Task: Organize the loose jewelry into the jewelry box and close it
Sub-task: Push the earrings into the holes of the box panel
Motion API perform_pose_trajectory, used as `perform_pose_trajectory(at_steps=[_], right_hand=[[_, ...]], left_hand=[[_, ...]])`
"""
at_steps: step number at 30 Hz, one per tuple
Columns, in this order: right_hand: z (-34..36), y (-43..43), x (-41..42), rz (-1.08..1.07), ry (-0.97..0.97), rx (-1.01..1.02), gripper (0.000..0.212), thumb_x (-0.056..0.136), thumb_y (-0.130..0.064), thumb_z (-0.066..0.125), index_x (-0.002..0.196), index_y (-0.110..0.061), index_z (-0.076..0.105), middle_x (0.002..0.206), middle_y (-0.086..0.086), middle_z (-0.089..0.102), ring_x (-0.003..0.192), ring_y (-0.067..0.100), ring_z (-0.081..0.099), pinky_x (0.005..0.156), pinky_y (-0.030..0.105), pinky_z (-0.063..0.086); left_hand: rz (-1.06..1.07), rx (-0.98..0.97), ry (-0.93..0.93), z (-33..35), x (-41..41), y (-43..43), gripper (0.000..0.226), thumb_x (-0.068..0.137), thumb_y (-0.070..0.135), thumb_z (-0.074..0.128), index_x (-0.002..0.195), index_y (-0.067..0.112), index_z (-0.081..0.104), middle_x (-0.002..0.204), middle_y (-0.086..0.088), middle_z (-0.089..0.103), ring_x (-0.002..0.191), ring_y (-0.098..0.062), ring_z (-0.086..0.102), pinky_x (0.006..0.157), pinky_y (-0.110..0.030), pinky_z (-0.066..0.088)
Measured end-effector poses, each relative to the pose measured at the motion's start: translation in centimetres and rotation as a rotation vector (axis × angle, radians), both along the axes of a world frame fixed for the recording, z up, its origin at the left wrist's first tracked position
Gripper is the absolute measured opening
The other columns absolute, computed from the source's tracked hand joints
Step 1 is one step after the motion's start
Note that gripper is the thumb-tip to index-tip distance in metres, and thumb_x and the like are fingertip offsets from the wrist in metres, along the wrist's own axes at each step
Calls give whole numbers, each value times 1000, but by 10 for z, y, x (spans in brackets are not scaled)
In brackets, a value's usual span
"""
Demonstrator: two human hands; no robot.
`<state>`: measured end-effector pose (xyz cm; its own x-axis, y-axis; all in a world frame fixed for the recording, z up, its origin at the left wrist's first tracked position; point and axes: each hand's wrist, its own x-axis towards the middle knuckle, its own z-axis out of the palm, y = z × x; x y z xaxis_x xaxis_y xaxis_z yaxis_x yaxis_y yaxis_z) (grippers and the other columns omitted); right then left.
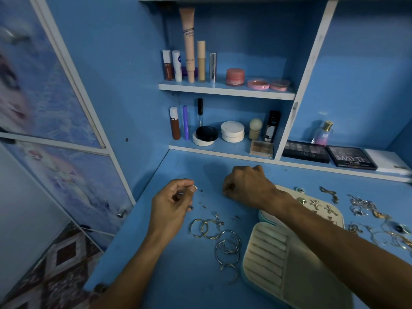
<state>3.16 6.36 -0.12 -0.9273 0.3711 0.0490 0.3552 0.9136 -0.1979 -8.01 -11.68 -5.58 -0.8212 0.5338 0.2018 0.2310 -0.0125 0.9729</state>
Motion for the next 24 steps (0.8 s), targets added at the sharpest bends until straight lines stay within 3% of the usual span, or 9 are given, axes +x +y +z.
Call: perform_pose_trajectory(at_steps=[3, 12, 16, 19, 21, 24], right_hand=[[1, -1, -1, -1, -45, 38, 13, 90, -28, 64, 99, -30, 74, 107, -8, 64, 104, 17, 58, 91, 38, 29], [-1, -4, -1, 13, -97, 157, 18, 93, -25, 52, 98, -22, 68, 105, -1, 62, 99, 23, 59, 90, 39, 30], [5, 3, 5, -18, -68, -41, 15, 92, -22, 55, 91, -26, 69, 96, -11, 62, 98, 15, 57, 91, 38, 34], [15, 17, 22, -34, 9, -321, 18, 92, -18, 61, 84, -33, 69, 91, -17, 68, 91, 10, 63, 90, 38, 50], [25, 24, 40, -52, 125, -533, 13, 91, -12, 67, 89, -23, 74, 90, -9, 73, 85, 9, 68, 81, 28, 55], [38, 33, 67, -81, 248, -651, 7, 92, -9, 69, 94, -12, 75, 86, -5, 75, 73, 1, 65, 67, 17, 51]], left_hand=[[2, -17, 32, 1, 0, -2, 10, 92, 16, 72, 99, 23, 74, 84, 4, 73, 61, -10, 60, 57, -17, 50], [-24, -63, 66, -2, -2, -2, 10, 93, 20, 73, 99, 28, 73, 88, 7, 74, 64, -6, 57, 60, -20, 49], [-62, -71, 42, 1, 0, -3, 10, 93, 20, 71, 100, 27, 72, 93, 8, 75, 79, -13, 65, 66, -25, 55], [-100, -93, 71, 7, 3, -1, 10, 94, 22, 70, 101, 29, 71, 95, 8, 75, 84, -10, 67, 75, -29, 56], [-132, -89, 82, 15, 9, 5, 11, 93, 22, 71, 99, 31, 71, 96, 11, 75, 85, -7, 66, 78, -25, 54], [-235, -74, 83, 31, 24, 21, 14, 93, 19, 71, 99, 31, 72, 96, 11, 75, 87, -5, 68, 80, -23, 53]])
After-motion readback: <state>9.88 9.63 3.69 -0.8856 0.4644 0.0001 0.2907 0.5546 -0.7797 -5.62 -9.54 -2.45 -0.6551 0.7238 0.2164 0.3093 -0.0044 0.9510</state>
